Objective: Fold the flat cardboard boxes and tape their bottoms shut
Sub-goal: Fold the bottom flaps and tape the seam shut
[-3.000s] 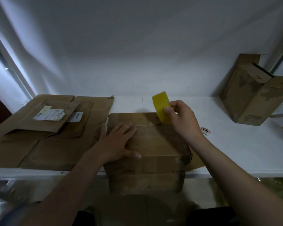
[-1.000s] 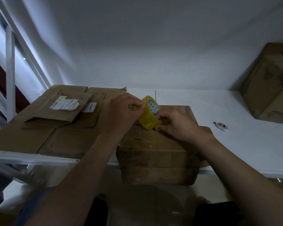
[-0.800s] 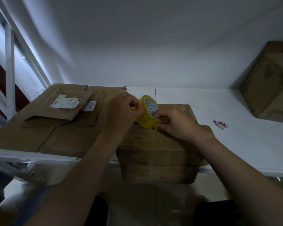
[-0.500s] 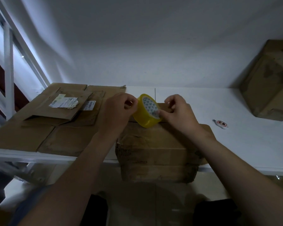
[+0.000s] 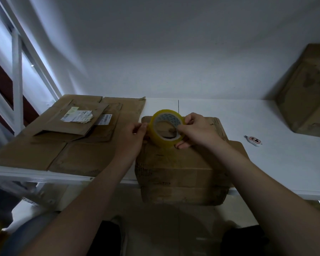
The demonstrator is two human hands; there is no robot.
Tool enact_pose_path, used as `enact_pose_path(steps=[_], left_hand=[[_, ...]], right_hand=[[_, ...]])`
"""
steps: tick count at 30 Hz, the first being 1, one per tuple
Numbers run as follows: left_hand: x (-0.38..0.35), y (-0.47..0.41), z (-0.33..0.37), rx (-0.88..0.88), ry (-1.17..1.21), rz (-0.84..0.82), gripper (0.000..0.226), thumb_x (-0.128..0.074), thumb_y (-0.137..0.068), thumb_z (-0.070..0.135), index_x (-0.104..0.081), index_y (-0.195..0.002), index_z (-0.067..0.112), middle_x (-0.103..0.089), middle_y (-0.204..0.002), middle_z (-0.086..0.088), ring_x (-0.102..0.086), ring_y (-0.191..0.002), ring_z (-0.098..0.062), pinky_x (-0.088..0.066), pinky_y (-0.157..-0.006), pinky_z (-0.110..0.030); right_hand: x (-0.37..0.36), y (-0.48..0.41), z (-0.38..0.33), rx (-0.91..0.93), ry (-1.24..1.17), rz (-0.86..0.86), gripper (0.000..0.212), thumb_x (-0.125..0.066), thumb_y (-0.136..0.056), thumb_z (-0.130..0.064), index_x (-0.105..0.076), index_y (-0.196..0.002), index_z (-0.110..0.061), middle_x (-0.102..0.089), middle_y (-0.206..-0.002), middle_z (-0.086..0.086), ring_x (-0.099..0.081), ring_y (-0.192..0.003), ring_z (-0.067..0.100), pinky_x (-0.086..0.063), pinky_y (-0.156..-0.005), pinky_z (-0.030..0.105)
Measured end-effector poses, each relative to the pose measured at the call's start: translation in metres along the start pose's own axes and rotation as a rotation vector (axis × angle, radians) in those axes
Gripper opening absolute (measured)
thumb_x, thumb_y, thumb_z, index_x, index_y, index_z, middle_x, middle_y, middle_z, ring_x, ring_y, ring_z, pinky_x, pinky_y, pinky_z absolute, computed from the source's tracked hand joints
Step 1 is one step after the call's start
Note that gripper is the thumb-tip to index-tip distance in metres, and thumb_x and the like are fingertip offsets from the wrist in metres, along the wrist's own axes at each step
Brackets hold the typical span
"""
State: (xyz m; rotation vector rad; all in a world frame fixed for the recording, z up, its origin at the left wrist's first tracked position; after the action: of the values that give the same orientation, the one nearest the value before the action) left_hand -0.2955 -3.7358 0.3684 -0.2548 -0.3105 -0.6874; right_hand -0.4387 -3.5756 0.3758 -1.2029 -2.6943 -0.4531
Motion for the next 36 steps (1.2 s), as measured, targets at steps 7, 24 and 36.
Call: enact_pose_path(steps=[7, 24, 36], left_hand=[[-0.009, -0.010, -0.006, 0.155, 0.065, -0.109, 0.039, -0.037, -0.109, 0.028, -0.070, -0.093, 0.015, -0.075, -0.097, -0.005, -0.069, -0.091, -0.018, -0.055, -0.074, -0.025], [-0.038, -0.005, 0.025, 0.251, 0.076, -0.293, 0.028, -0.053, -0.101, 0.041, -0.072, -0.093, 0.021, -0.078, -0.089, 0.002, -0.061, -0.064, -0.009, -0.041, -0.049, -0.020], [-0.033, -0.018, 0.016, 0.272, 0.062, -0.347, 0.025, -0.057, -0.102, 0.028, -0.068, -0.084, 0.014, -0.065, -0.055, 0.012, -0.059, -0.051, -0.002, -0.041, -0.052, -0.022]], right_hand=[[0.032, 0.005, -0.026, 0.250, 0.031, 0.169, 0.048, -0.065, -0.088, -0.010, -0.047, -0.126, -0.033, -0.062, -0.109, 0.001, -0.073, -0.078, 0.024, -0.063, -0.069, 0.047], [0.028, 0.008, -0.017, 0.436, 0.523, 0.227, 0.064, -0.055, -0.093, 0.001, -0.034, -0.149, -0.023, -0.041, -0.135, 0.012, -0.037, -0.090, 0.011, -0.029, -0.066, 0.005], [0.023, 0.017, -0.024, 0.574, 0.671, 0.246, 0.064, -0.054, -0.098, -0.009, -0.030, -0.154, -0.029, -0.043, -0.130, 0.008, -0.040, -0.087, 0.011, -0.030, -0.074, 0.008]])
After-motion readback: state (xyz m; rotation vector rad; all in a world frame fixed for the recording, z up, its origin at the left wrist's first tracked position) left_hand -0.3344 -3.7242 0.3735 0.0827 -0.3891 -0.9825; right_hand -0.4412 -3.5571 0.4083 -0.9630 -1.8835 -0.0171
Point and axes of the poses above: each hand's wrist, its own y-axis away from the middle knuckle, its own x-axis out of the back of the hand, z = x × y, the point moved 8 cm from there along -y, towards the middle knuckle
